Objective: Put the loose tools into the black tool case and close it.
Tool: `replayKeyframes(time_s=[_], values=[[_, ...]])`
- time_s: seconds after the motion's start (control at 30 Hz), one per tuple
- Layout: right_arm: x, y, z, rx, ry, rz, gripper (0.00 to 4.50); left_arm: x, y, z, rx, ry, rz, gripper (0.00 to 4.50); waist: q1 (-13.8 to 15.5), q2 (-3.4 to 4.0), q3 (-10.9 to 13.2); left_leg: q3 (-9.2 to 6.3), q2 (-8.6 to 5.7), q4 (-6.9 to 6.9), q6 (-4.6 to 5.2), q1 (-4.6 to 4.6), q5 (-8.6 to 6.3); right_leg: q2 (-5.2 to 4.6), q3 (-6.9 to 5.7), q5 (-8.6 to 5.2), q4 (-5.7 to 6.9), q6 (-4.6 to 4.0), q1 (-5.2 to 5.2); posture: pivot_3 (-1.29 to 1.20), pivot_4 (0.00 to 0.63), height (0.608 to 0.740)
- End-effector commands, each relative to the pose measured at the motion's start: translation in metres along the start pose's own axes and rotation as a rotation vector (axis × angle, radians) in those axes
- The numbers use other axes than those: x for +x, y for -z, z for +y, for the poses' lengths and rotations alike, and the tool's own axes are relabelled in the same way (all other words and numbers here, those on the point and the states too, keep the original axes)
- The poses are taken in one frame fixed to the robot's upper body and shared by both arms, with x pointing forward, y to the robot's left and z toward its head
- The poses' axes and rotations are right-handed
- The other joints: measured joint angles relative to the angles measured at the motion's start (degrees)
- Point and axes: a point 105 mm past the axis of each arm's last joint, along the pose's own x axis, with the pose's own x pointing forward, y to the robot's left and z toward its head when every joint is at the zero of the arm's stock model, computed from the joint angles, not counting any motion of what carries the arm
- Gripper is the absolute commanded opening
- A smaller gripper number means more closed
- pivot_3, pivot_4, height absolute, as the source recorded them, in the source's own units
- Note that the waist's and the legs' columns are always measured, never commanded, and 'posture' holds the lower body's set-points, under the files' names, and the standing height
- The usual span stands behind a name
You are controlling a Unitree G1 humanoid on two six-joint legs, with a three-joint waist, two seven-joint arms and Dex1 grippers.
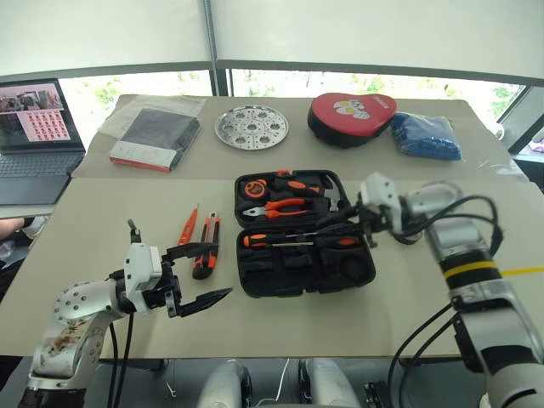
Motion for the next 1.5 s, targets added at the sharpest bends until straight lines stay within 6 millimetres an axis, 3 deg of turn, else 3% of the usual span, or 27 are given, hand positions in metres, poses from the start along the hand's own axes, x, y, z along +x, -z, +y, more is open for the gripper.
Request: replayKeyframes(time_s=[0.03,0.47,0.57,0.7,0.77,0.8,0.93,1.07,1.17,1.3,1.5], values=[[0.001,0.002,-0.002,-0.049,0.016,0.035,0.07,-0.004,-0.004,0.001,0.017,0.001,0.009,4.50,0.00,0.00,0.00,0.00,0.00,0.00,0.00,0.02,0.00,0.01,0.00,0.00,0.01,0.00,0.00,0.00,0.150,0.740],[0.009,0.037,0.006,-0.014,0.008,0.218,0.07,-0.004,0.002,0.002,0.017,-0.005,0.053,4.50,0.08,0.00,0.00,0.00,0.01,-0.01,-0.02,0.30,0.01,0.00,0.00,-0.02,0.02,-0.03,0.25,0.00,0.150,0.740],[0.013,0.031,0.006,-0.017,0.019,0.191,0.07,-0.007,0.006,0.013,0.008,-0.077,0.073,4.50,0.05,0.00,-0.01,-0.01,0.02,-0.04,0.00,0.58,-0.01,0.00,0.00,-0.05,0.01,-0.09,0.53,0.00,0.150,0.740],[0.001,-0.007,0.000,-0.026,0.098,-0.032,0.07,-0.019,0.006,0.015,-0.012,-0.141,0.083,4.50,-0.02,0.00,-0.01,-0.06,0.06,-0.06,0.12,0.65,-0.09,0.00,-0.04,-0.07,0.03,-0.12,0.61,0.00,0.150,0.740],[-0.030,-0.030,-0.015,0.030,0.278,-0.181,0.60,-0.040,0.006,0.021,-0.045,-0.257,0.078,4.50,-0.02,0.00,0.00,-0.08,0.07,-0.10,-0.01,0.58,-0.02,-0.02,-0.05,-0.08,0.02,-0.14,0.52,0.00,0.150,0.740],[-0.041,-0.030,-0.010,0.019,0.279,-0.162,0.73,-0.052,0.009,0.024,-0.078,-0.315,0.098,4.50,-0.05,0.00,0.00,-0.08,0.09,-0.11,-0.05,0.48,-0.01,-0.02,-0.07,-0.09,0.02,-0.15,0.40,0.00,0.150,0.740],[-0.074,-0.022,0.001,-0.007,0.397,-0.101,2.02,-0.097,0.020,0.032,-0.143,-0.516,0.179,4.50,0.23,0.03,0.02,-0.06,0.05,-0.18,-0.06,0.21,-0.02,-0.39,-0.19,-0.12,0.12,-0.20,0.02,0.00,0.150,0.740],[-0.094,-0.027,0.035,-0.015,0.405,-0.249,3.41,-0.146,0.040,0.037,-0.208,-0.751,0.357,4.50,0.23,-0.05,-0.01,-0.04,0.02,-0.25,0.16,0.29,-0.16,-0.41,-0.31,-0.15,0.05,-0.23,0.10,0.00,0.150,0.740],[-0.103,-0.021,0.055,-0.038,0.445,-0.282,4.46,-0.164,0.046,0.033,-0.281,-0.810,0.438,4.50,0.21,-0.06,0.00,0.01,-0.02,-0.42,0.23,0.43,-0.18,-0.27,-0.22,-0.15,0.06,-0.23,0.17,0.00,0.150,0.740],[-0.104,-0.021,0.068,0.001,0.427,-0.333,4.49,-0.165,0.051,0.040,-0.304,-0.813,0.547,4.50,0.13,-0.10,0.03,0.04,0.01,-0.42,0.28,0.57,-0.21,-0.21,-0.18,-0.15,0.09,-0.23,0.26,0.00,0.150,0.740],[-0.093,-0.060,0.066,-0.090,0.362,-0.399,4.49,-0.105,0.033,0.072,-0.403,-0.729,0.482,4.50,0.93,-0.11,0.04,0.00,0.02,-0.42,0.15,0.61,0.02,-0.16,-0.17,-0.04,0.21,-0.39,0.25,0.00,0.150,0.740]])
